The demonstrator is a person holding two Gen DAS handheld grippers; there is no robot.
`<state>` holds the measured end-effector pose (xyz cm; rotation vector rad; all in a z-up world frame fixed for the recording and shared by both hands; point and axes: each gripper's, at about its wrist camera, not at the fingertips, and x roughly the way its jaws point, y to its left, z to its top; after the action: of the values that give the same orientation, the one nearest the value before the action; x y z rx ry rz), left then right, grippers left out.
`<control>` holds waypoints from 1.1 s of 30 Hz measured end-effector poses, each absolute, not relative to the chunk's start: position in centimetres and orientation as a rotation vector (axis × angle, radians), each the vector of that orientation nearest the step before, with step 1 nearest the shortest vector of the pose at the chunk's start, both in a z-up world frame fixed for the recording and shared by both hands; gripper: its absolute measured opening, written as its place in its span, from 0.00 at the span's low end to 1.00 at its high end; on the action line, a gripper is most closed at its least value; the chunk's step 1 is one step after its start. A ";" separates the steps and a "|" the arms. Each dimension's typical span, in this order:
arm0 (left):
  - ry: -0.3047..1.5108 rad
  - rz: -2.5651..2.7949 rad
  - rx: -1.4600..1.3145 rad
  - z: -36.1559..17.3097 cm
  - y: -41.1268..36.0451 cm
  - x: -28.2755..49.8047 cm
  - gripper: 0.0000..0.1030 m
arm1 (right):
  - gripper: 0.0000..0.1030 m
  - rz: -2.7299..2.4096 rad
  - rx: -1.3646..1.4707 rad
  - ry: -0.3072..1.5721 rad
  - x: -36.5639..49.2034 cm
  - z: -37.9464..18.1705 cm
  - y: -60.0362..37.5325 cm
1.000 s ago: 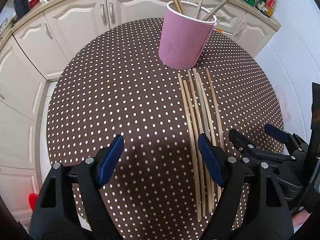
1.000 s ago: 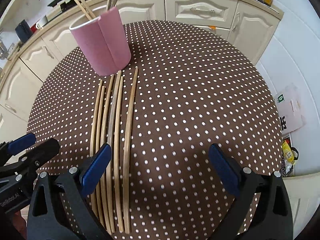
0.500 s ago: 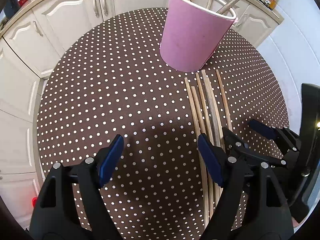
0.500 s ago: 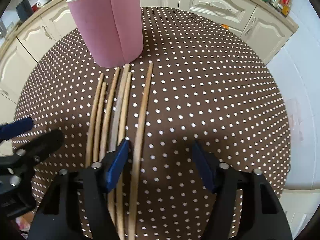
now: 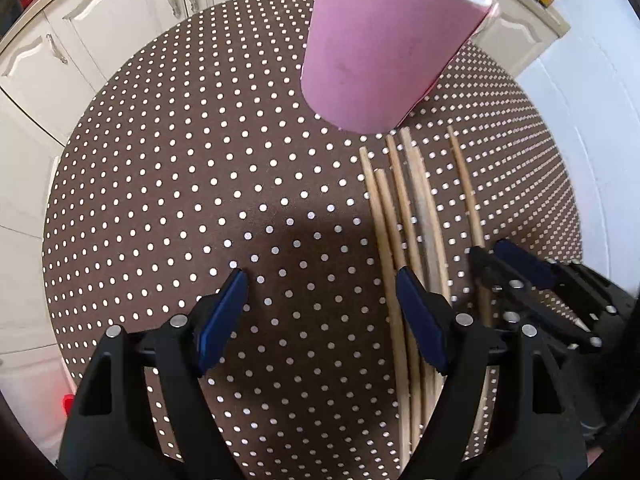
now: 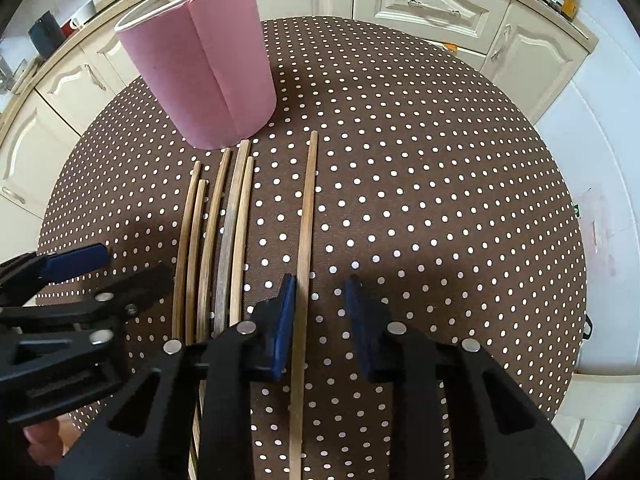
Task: Organize utensils
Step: 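Lower both grippers onto the loose chopsticks and close the right gripper on one, then lift the right gripper's chopstick upright over the cup while the left gripper grasps and lifts another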
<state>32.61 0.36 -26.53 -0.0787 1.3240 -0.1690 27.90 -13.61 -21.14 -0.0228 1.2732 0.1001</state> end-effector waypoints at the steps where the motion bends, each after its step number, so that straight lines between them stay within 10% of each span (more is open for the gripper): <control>1: 1.316 -0.166 -0.065 -26.6 0.1 32.7 0.74 | 0.22 0.103 -0.019 1.274 27.8 -21.1 -13.6; 13: 1.312 -0.112 -0.027 -27.1 -0.8 32.9 0.73 | 0.22 0.094 -0.004 1.265 28.6 -21.2 -15.1; 18: 1.294 -0.160 -0.067 -26.2 -0.6 31.9 0.33 | 0.22 0.090 0.004 1.270 29.1 -21.2 -14.7; 24: 1.331 -0.187 -0.121 -25.9 -1.3 32.1 0.14 | 0.21 0.088 0.004 1.274 29.4 -21.4 -14.5; 33: 1.390 -0.105 -0.113 -25.9 -1.2 33.4 0.25 | 0.18 0.079 0.043 1.276 29.3 -21.4 -15.2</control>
<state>33.44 -1.25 -25.88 -0.1134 1.3902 -0.1046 29.35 -15.22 -21.42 0.0435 1.2757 0.0794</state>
